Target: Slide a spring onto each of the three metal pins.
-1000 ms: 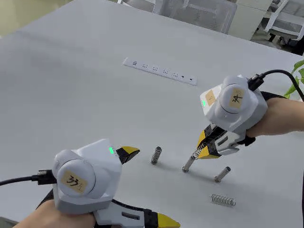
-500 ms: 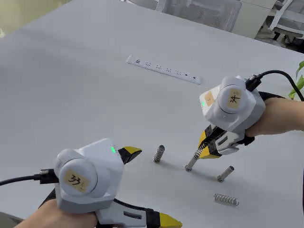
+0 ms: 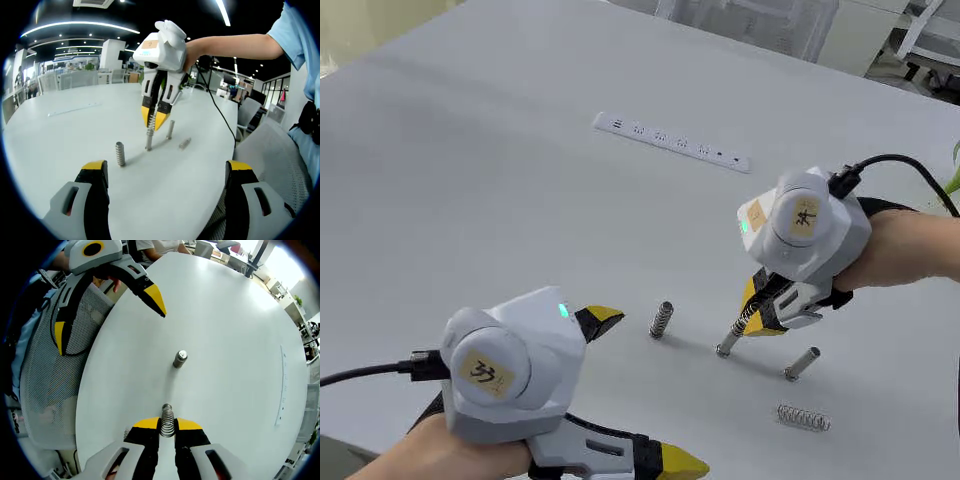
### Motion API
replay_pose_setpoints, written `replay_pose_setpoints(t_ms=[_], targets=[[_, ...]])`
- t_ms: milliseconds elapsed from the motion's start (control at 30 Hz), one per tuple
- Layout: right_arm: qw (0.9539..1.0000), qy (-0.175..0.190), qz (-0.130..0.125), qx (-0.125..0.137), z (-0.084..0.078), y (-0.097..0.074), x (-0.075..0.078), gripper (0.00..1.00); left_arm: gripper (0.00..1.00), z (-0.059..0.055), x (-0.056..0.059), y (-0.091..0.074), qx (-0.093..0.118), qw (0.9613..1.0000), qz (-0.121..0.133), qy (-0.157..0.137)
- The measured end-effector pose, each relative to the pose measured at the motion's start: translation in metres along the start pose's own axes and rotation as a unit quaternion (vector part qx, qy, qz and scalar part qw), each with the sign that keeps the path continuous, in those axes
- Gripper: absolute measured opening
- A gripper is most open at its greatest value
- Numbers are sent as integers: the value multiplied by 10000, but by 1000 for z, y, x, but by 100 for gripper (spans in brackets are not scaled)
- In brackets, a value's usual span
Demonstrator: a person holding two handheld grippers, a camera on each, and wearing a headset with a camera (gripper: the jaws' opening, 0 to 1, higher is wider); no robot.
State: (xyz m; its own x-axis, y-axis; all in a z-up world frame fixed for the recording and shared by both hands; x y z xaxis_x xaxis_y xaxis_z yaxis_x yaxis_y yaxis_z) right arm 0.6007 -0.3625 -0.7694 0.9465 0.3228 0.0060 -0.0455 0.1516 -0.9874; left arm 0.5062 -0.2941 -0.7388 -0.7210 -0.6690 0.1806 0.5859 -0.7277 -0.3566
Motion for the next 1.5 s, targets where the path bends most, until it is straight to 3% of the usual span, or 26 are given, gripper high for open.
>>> replay_pose_setpoints(t_ms=[667, 1000, 1333, 1400, 1500], targets=[[9998, 86, 29, -180, -6, 37, -2, 7, 96, -2, -1, 0, 19, 10000, 4, -95], [9998, 193, 29, -48, -1, 37, -1, 7, 96, -3, 0, 1, 17, 9999, -22, -113], [9999, 108, -11, -89, -2, 40, -2, 8, 96, -5, 0, 0, 3, 9999, -21, -113], [9999, 133, -41, -75, -3, 40, -1, 13, 96, -5, 1, 0, -5, 9999, -33, -105], [9997, 199, -147, -7, -3, 41, 3, 31, 96, -5, 1, 1, -29, 9999, -44, -103]])
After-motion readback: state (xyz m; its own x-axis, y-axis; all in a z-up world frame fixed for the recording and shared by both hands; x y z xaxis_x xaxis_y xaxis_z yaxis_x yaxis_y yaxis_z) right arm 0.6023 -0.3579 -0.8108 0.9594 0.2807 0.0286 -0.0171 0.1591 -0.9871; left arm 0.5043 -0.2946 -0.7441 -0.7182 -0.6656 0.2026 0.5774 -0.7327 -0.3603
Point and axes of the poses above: the centre of the closed fingertips' face, and the gripper's own axes: y roughly forward along the fingers, x roughly to its right, z roughly out of its top, the point moved 1 cm from there along -y, roughly backward along the fingers
